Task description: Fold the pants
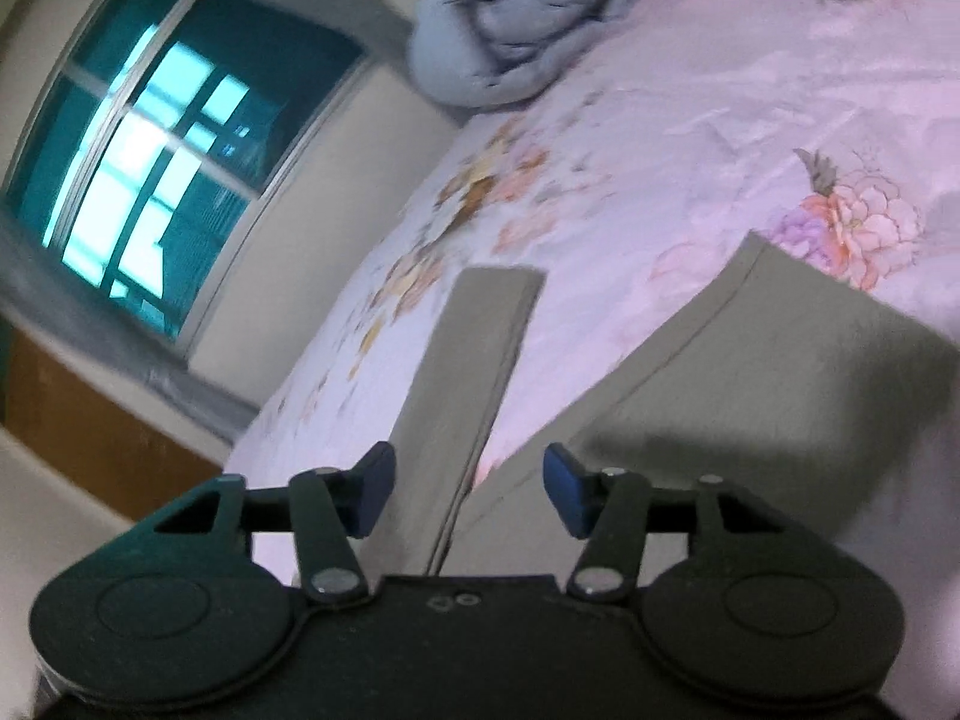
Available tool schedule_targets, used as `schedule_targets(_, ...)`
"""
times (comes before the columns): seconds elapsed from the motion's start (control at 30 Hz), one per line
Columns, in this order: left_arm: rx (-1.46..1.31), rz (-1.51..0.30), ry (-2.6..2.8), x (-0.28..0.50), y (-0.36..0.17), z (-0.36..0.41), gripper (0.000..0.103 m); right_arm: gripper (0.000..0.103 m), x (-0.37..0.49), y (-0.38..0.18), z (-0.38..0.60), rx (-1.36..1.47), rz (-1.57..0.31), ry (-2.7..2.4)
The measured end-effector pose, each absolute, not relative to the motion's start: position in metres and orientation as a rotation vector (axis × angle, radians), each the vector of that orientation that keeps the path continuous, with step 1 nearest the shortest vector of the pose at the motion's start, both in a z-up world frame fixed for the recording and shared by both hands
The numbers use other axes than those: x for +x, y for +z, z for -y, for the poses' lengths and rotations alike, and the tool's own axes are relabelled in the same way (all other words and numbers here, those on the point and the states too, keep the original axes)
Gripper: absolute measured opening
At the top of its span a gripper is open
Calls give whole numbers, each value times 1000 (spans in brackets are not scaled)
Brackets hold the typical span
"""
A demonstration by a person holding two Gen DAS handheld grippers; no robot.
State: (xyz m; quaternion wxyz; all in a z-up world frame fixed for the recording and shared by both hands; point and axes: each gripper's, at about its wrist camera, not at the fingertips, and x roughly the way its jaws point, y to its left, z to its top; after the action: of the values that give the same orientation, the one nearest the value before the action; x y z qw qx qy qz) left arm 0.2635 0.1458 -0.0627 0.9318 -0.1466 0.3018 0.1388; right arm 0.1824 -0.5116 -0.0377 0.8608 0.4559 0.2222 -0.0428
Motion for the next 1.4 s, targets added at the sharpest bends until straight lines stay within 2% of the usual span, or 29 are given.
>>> schedule_targets(0.13, -362, -746, 277, 292, -94, -154, 97, 39, 233, -55, 533, 989, -470, -82)
schedule_targets(0.23, -265, -757, 274, 296, -103, -139, 103, 39, 283, -76, 554, 1046, -492, -96)
schedule_targets(0.57, -219, -777, 273, 301, -104, -131, 103, 34, 387, -110, 569, 1110, -626, -87)
schedule_targets(0.6, -222, -785, 266, 303, -104, -132, 103, 29, 391, -108, 567, 1100, -643, -77)
schedule_targets(0.63, -220, -794, 258, 305, -104, -133, 103, 0, 395, -106, 564, 1086, -669, -64)
schedule_targets(0.67, -221, -804, 247, 306, -103, -134, 103, 0, 397, -101, 559, 1058, -684, -59)
schedule_targets(0.8, -203, -855, 189, 311, -101, -139, 103, 0, 364, -29, 543, 968, -498, 41)
schedule_targets(0.87, -198, -870, 162, 312, -101, -142, 103, 0, 325, 16, 542, 900, -374, 71)
schedule_targets(0.93, -193, -878, 138, 312, -101, -144, 103, 0, 271, 39, 552, 905, -278, 50)
schedule_targets(1.03, -193, -884, 107, 311, -101, -148, 103, 0, 194, 13, 576, 892, -320, -117)
schedule_targets(1.13, -182, -892, 74, 310, -100, -150, 103, 0, 143, -65, 603, 1035, -514, -270)
schedule_targets(1.2, -177, -899, 56, 308, -100, -151, 103, 0, 126, -85, 600, 1041, -553, -283)
schedule_targets(1.4, -165, -928, 6, 311, -99, -155, 103, 0, 115, -49, 586, 1016, -461, -245)
